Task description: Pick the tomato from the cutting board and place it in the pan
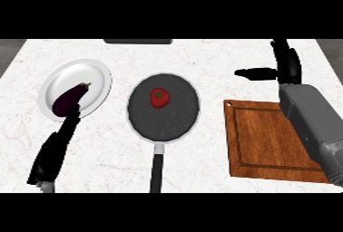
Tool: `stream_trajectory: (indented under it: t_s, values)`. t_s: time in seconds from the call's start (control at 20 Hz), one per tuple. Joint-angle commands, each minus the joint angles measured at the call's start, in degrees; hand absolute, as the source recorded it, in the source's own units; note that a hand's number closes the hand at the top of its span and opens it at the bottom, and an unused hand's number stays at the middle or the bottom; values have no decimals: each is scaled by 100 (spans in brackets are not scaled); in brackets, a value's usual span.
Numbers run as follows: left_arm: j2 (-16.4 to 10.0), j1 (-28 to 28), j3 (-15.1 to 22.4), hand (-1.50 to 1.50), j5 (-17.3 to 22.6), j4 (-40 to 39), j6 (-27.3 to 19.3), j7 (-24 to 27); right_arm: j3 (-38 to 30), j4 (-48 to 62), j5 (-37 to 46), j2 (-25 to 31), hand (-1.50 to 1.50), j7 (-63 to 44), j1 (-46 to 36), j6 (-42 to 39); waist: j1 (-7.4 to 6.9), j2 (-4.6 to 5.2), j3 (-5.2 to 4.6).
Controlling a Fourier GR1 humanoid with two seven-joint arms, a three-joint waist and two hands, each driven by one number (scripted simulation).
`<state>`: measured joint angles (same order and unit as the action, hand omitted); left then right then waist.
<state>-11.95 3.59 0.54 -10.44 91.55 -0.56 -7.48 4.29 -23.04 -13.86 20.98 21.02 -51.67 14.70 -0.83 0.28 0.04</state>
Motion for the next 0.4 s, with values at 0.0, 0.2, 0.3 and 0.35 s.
stream_trajectory:
  t_s: [0.0,0.2,0.3,0.35]
  values:
    - [33,219,-6,0,54,292,82,-33,-225,-36,-31,508,-150,146,182,-601,14,-17,-1]
    - [75,-147,-42,0,-120,-103,13,-9,-353,207,70,808,-150,428,330,-1088,4,2,-1]
    - [143,-92,-46,0,-98,111,-5,-196,-410,213,147,916,-150,486,347,-1205,-3,-1,0]
    - [80,-57,-159,0,-14,-475,82,510,-465,276,35,1194,-150,383,338,-1616,1,10,-2]
